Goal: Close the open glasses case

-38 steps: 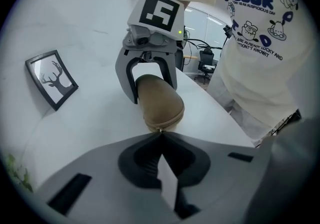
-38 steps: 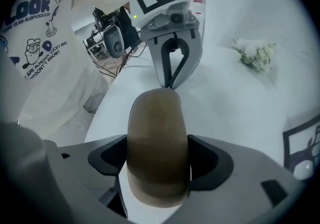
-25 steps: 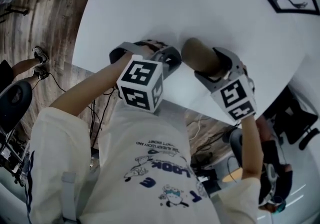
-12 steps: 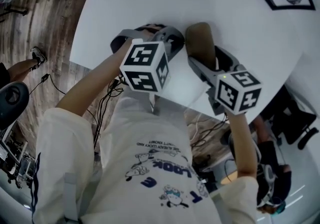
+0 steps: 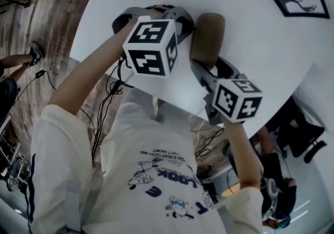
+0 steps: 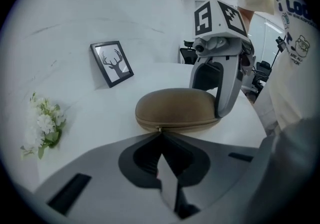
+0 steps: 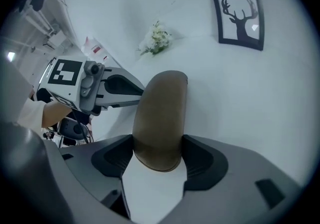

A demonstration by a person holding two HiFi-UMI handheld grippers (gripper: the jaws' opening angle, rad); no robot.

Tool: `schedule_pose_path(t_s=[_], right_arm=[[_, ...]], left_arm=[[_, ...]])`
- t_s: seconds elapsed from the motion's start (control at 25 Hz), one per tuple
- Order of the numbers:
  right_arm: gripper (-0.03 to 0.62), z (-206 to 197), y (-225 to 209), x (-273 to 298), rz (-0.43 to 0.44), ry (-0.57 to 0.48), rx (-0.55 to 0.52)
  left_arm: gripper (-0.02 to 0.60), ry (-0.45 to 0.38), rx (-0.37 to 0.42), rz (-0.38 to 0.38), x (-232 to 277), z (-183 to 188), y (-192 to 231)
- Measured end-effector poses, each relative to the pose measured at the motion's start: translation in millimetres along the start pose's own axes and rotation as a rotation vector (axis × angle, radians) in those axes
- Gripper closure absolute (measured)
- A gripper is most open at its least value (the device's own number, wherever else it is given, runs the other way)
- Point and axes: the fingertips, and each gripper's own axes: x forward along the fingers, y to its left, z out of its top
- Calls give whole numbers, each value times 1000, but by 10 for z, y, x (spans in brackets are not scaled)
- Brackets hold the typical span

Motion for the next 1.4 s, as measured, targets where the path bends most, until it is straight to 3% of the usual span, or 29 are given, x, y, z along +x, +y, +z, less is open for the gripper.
schedule_pose_path(t_s=[0.28, 0.56, 0.8, 1.2, 1.4], right_arm=[[290, 26, 17, 27, 9, -16, 98], [290, 25, 4, 29, 18, -9, 124], [289, 59, 58, 55, 63, -17, 217], [289, 112, 156, 104, 40, -20, 307], [289, 188, 185, 36, 116, -34, 331]], left_arm=[[581, 29, 96, -10, -70, 4, -139], [581, 29, 101, -71, -95, -24, -520], [581, 11, 114, -120, -70, 30, -991], [581, 3, -75, -58, 92, 81, -1304], [581, -33, -196, -15, 21, 3, -1187]])
